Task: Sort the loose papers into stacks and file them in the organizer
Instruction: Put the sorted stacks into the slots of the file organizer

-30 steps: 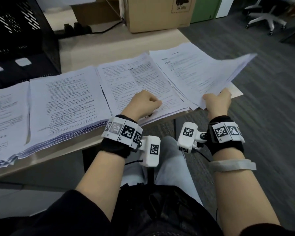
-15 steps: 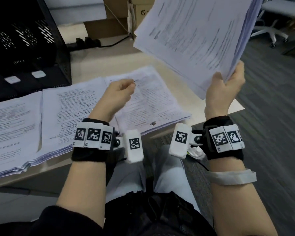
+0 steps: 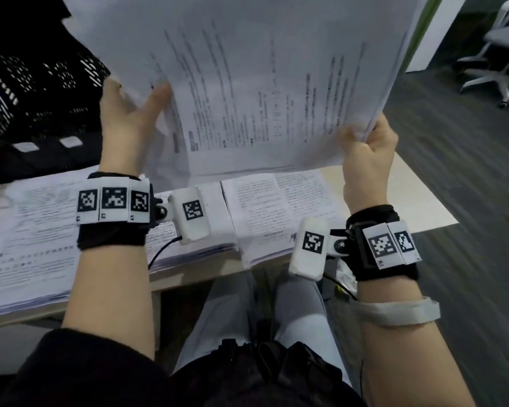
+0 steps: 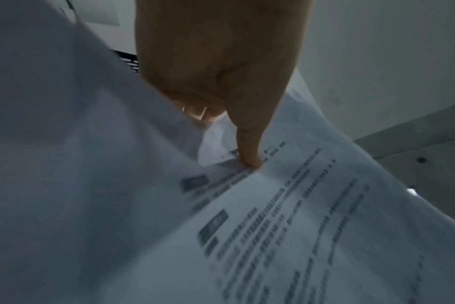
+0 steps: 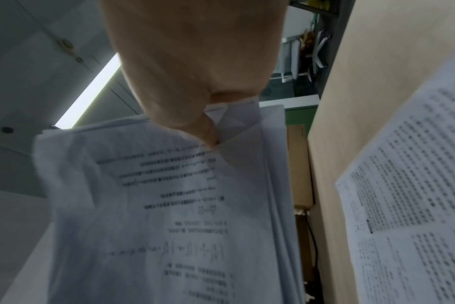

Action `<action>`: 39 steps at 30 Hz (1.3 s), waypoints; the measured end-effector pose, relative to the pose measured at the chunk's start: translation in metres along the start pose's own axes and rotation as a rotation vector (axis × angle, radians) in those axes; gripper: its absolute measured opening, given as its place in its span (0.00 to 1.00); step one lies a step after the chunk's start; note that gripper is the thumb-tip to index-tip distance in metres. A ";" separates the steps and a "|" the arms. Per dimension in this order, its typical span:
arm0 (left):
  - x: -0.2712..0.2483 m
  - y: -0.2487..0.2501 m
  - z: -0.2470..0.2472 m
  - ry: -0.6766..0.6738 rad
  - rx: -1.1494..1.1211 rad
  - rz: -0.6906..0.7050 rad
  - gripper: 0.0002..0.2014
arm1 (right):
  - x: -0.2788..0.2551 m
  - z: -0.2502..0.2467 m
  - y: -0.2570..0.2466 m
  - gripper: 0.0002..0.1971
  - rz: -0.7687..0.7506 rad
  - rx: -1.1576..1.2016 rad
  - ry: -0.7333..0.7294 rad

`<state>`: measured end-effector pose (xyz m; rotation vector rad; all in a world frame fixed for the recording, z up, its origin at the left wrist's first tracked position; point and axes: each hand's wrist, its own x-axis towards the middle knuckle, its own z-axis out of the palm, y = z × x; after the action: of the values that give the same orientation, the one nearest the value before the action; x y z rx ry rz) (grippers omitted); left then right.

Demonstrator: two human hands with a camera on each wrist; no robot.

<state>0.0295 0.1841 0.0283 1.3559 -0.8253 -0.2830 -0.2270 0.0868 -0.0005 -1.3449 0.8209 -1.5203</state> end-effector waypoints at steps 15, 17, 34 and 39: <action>-0.031 -0.061 -0.029 -0.015 -0.129 -0.233 0.11 | -0.020 0.033 0.053 0.15 0.377 -0.060 -0.135; -0.035 -0.066 -0.026 -0.053 -0.103 -0.272 0.12 | -0.025 0.037 0.057 0.12 0.397 -0.088 -0.139; -0.037 -0.071 -0.025 -0.062 -0.060 -0.337 0.16 | -0.031 0.044 0.048 0.09 0.363 -0.020 -0.045; -0.037 -0.075 -0.029 -0.015 -0.079 -0.345 0.31 | -0.035 0.041 0.053 0.08 0.403 -0.042 -0.101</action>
<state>0.0440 0.2115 -0.0550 1.4202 -0.5826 -0.5896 -0.1769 0.1039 -0.0540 -1.1882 0.9954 -1.1181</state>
